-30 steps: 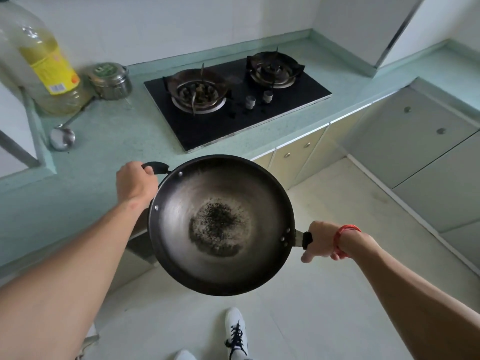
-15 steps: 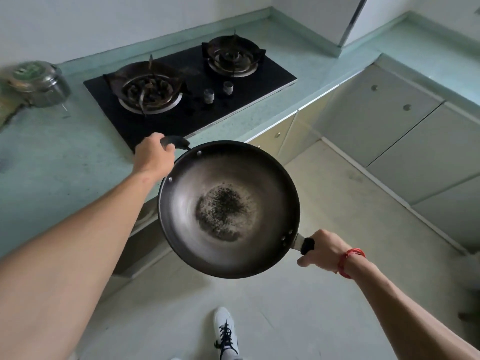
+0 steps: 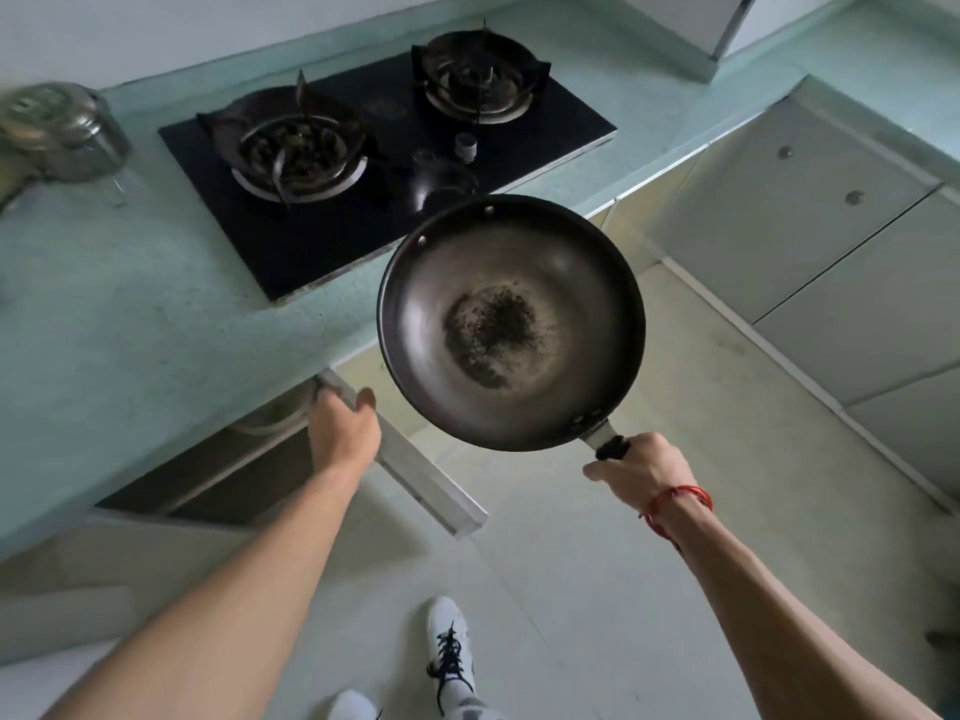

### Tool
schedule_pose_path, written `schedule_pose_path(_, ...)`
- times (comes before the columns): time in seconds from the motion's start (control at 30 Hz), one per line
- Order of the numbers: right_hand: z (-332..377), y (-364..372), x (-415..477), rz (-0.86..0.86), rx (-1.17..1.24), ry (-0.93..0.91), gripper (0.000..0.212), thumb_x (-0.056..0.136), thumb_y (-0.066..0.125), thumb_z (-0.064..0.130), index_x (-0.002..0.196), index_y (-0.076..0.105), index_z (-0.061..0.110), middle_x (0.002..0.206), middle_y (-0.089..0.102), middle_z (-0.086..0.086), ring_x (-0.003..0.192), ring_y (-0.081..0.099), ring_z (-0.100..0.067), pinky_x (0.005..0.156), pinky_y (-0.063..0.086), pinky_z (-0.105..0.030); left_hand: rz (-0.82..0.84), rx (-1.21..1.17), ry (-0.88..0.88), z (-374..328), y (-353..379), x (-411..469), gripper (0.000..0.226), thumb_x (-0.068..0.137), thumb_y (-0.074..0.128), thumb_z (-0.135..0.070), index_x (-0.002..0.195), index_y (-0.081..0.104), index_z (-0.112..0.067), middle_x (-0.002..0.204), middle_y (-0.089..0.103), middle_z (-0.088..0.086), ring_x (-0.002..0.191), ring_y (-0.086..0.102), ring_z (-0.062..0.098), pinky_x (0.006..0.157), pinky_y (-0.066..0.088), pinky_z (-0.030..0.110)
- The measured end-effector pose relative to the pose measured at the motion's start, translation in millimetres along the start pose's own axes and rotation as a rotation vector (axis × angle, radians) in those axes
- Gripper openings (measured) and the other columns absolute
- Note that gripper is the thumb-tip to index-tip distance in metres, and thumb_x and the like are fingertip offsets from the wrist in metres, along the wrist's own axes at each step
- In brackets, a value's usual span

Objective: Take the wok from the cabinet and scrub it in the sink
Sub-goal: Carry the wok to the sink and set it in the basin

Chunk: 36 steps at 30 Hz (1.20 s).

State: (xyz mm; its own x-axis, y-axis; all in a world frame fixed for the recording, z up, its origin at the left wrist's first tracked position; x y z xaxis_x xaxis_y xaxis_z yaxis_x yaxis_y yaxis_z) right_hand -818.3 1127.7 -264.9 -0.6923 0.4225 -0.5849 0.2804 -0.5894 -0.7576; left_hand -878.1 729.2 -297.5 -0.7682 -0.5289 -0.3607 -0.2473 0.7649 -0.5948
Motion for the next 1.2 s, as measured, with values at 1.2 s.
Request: schedule_pose_path(1.2, 91.0, 89.5, -15.0, 0.095, 0.146, -0.09, 0.029, 0.07, 0.075, 0.034, 0.063, 0.058, 0.012, 0.056, 0.056, -0.002, 0.053, 0.054, -0.022, 0.052, 0.042, -0.025, 0.244, 0.094, -0.154, 107.1, 70.8, -78.7, 0.018, 0.078, 0.063, -0.003, 0.087, 0.048, -0.003, 0.073, 0.048, -0.001, 0.076, 0.051, 0.028, 0.062, 0.035, 0.029)
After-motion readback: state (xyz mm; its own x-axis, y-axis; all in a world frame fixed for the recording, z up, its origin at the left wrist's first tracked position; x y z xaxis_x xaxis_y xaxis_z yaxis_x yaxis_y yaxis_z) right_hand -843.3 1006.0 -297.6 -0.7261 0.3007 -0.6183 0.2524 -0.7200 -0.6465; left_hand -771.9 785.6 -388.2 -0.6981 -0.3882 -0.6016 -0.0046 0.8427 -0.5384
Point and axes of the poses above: each hand's wrist, its own x-axis towards the middle knuckle, its own y-axis out of the palm, z = x × y, the point moved 10 cm from there along x, towards the middle knuckle
